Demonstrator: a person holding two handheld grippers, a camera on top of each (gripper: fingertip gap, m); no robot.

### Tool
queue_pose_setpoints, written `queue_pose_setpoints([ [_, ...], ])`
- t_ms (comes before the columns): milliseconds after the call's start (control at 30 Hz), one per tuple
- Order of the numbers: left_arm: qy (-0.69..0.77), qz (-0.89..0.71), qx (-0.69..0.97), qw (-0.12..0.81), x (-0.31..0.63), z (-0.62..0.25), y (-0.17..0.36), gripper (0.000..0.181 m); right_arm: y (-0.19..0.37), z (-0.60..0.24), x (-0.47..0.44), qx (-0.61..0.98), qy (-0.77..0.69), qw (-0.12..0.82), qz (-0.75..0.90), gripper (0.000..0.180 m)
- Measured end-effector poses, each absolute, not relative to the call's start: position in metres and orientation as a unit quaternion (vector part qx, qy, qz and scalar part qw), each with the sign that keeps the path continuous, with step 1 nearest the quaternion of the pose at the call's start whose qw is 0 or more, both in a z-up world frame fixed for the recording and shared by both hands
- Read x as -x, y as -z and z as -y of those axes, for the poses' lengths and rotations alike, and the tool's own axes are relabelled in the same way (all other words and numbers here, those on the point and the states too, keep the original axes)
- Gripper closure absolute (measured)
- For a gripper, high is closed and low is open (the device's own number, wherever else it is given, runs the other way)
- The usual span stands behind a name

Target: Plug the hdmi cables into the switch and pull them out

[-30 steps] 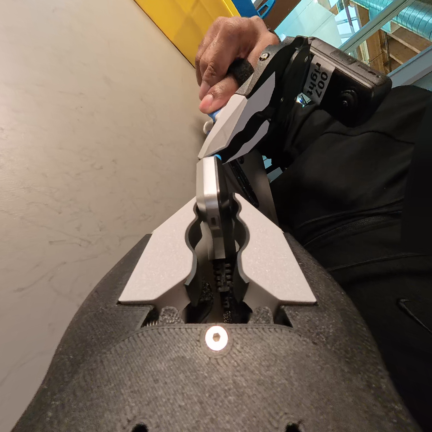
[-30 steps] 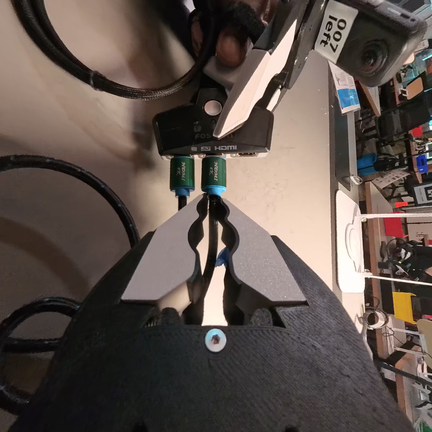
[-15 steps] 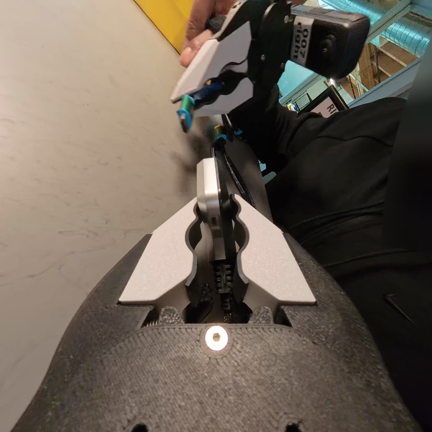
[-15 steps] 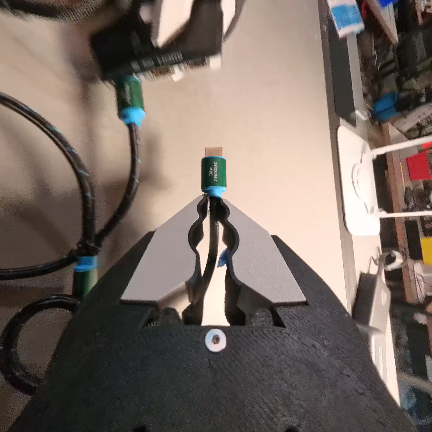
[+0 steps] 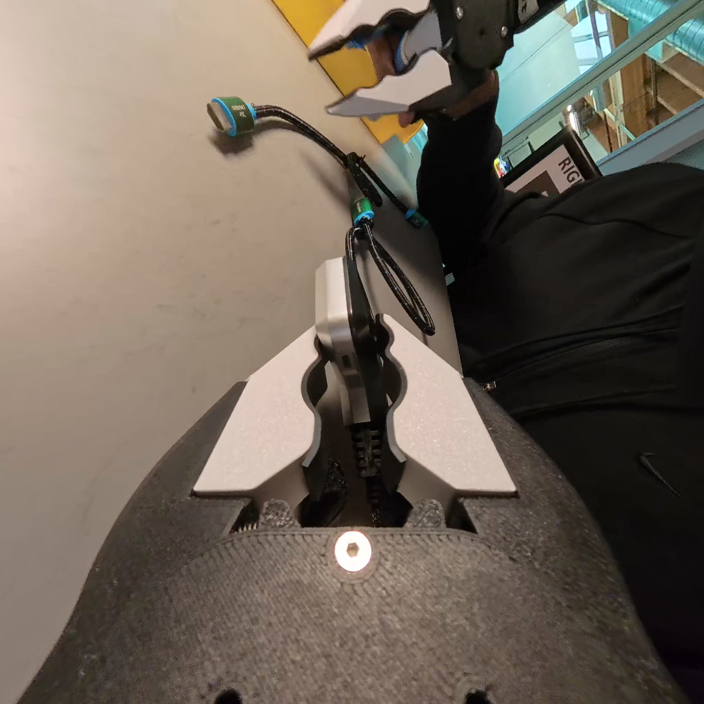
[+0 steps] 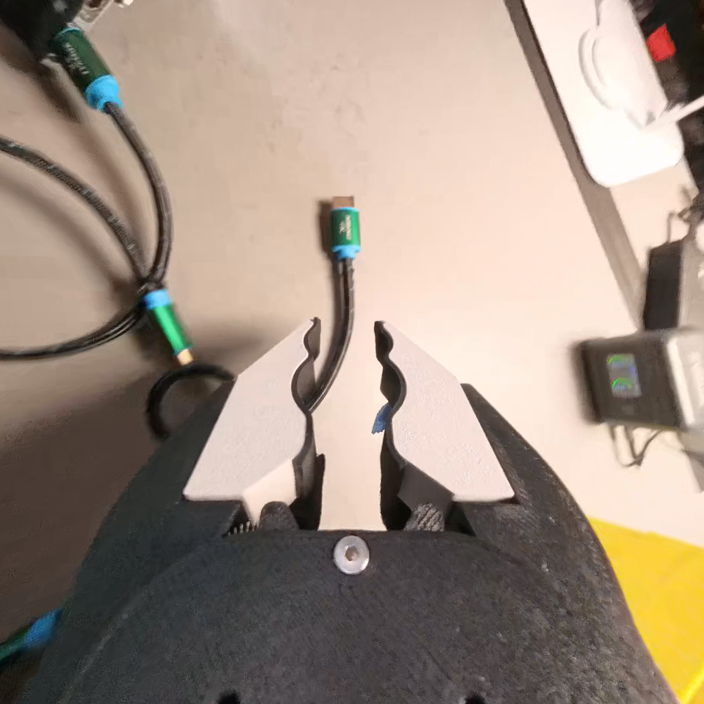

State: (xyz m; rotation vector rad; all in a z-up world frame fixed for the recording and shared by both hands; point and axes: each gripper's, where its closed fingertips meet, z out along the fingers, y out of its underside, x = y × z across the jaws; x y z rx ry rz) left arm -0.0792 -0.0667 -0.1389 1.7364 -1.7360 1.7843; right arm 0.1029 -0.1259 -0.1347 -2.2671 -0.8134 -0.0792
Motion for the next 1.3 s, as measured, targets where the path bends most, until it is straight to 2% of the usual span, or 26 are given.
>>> queue_pose_setpoints([
  [100, -0.588, 0.565, -0.577, 0.04, 0.086, 0.057, 0.136, 0.157, 0.136, 0.152, -0.105, 0.899, -0.013, 0.353, 0.26, 0.146],
  [233, -0.585, 0.562, -0.585, 0.022, 0.093, 0.048, 0.134, 0.157, 0.157, 0.178, -0.108, 0.931, -0.036, 0.313, 0.184, 0.128],
  [300, -0.583, 0.561, -0.588, 0.015, 0.094, 0.044, 0.133, 0.157, 0.173, 0.183, -0.109, 0.943, -0.023, 0.287, 0.164, 0.127],
  [333, -0.583, 0.559, -0.589, 0.013, 0.094, 0.043, 0.133, 0.157, 0.177, 0.182, -0.104, 0.943, -0.023, 0.289, 0.162, 0.127],
  [367, -0.584, 0.557, -0.59, 0.012, 0.094, 0.042, 0.133, 0.157, 0.177, 0.179, -0.098, 0.94, -0.03, 0.299, 0.16, 0.138],
  [567, -0.581, 0.551, -0.598, 0.003, 0.095, 0.036, 0.137, 0.157, 0.172, 0.182, -0.088, 0.938, 0.003, 0.273, 0.212, 0.156],
  [633, -0.582, 0.546, -0.603, -0.003, 0.097, 0.03, 0.137, 0.157, 0.157, 0.184, -0.09, 0.932, 0.019, 0.29, 0.216, 0.164],
  [767, -0.589, 0.527, -0.612, -0.009, 0.102, 0.018, 0.137, 0.157, 0.103, 0.199, -0.096, 0.913, 0.053, 0.336, 0.226, 0.169],
  [900, -0.594, 0.521, -0.613, -0.009, 0.101, 0.016, 0.136, 0.157, 0.036, 0.232, -0.139, 0.889, 0.153, 0.353, 0.247, 0.171],
  [967, -0.592, 0.523, -0.613, -0.009, 0.101, 0.017, 0.137, 0.157, 0.014, 0.255, -0.175, 0.876, 0.209, 0.331, 0.281, 0.171],
  [1067, -0.592, 0.522, -0.614, -0.008, 0.101, 0.017, 0.137, 0.157, 0.014, 0.292, -0.23, 0.855, 0.254, 0.265, 0.366, 0.17],
  [1300, -0.59, 0.519, -0.618, -0.011, 0.1, 0.016, 0.138, 0.157, 0.083, 0.327, -0.317, 0.897, 0.195, 0.111, 0.38, 0.171],
])
